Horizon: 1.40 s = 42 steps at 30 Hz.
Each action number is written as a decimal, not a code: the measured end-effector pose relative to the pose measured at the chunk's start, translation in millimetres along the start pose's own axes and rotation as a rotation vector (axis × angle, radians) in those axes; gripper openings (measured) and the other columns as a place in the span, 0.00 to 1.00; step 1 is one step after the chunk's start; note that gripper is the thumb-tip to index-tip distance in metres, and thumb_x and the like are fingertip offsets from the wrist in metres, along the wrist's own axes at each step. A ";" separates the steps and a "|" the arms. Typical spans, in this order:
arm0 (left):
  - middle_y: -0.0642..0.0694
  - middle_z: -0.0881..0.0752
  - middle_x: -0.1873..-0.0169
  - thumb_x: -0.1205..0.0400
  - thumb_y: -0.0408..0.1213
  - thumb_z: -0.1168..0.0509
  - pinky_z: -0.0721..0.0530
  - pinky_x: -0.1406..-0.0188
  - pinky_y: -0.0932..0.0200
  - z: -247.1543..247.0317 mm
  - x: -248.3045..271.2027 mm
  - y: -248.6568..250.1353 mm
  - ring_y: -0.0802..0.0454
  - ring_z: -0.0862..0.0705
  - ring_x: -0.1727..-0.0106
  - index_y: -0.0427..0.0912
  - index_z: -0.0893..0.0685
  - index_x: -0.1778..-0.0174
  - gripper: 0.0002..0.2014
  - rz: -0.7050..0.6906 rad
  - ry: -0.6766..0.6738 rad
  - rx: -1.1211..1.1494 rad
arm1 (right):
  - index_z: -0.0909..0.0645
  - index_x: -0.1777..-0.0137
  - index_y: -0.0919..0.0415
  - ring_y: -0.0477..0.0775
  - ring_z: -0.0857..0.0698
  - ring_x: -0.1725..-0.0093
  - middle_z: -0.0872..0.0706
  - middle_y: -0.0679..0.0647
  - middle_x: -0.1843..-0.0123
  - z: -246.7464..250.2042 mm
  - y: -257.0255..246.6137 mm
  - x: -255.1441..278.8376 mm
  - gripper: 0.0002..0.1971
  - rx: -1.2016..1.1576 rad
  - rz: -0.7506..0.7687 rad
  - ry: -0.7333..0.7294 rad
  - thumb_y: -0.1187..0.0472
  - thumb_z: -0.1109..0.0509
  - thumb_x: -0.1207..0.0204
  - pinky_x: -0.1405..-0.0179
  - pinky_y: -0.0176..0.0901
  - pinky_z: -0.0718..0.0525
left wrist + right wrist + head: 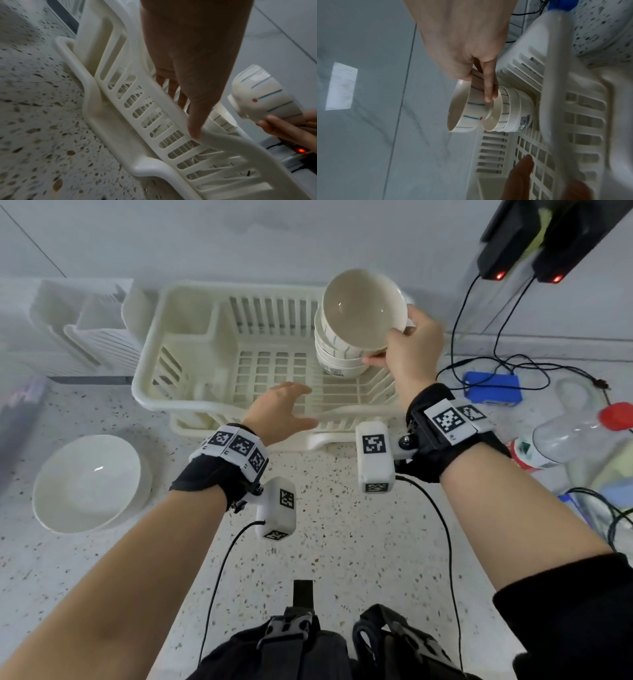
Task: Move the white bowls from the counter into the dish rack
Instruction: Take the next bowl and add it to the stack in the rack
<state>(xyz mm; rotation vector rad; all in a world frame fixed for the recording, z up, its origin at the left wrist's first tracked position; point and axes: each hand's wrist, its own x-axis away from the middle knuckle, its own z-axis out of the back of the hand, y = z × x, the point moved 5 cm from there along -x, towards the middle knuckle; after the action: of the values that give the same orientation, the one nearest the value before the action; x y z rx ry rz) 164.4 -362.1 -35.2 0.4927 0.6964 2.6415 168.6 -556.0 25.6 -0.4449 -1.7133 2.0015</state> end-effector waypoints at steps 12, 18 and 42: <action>0.48 0.31 0.23 0.32 0.54 0.27 0.29 0.25 0.44 -23.0 -37.0 -17.5 0.48 0.30 0.25 0.50 0.36 0.24 0.41 -0.013 -0.234 -0.090 | 0.19 0.39 0.65 0.48 0.17 0.78 0.21 0.55 0.51 -25.1 19.1 -52.4 0.25 0.248 0.090 0.046 0.81 0.48 0.29 0.75 0.49 0.09; 0.48 0.33 0.22 0.30 0.52 0.29 0.34 0.24 0.46 -26.2 -39.4 -17.3 0.48 0.34 0.22 0.51 0.38 0.23 0.40 -0.029 -0.229 -0.135 | 0.20 0.45 0.74 0.59 0.12 0.73 0.22 0.66 0.42 -32.1 29.6 -60.1 0.17 0.331 0.086 0.009 0.77 0.46 0.29 0.79 0.51 0.10; 0.42 0.22 0.30 0.25 0.40 0.30 0.25 0.28 0.43 -9.5 13.0 1.9 0.43 0.26 0.28 0.43 0.27 0.29 0.27 -0.077 0.040 -0.086 | 0.23 0.39 0.59 0.65 0.12 0.56 0.23 0.42 0.50 -3.0 14.3 10.1 0.17 0.265 0.191 0.065 0.55 0.39 0.27 0.55 0.66 0.13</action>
<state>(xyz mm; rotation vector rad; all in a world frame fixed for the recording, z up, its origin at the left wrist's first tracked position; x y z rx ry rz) 148.6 -361.9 -38.9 0.3819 0.5985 2.6026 159.7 -549.7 11.5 -0.5916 -1.3858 2.2830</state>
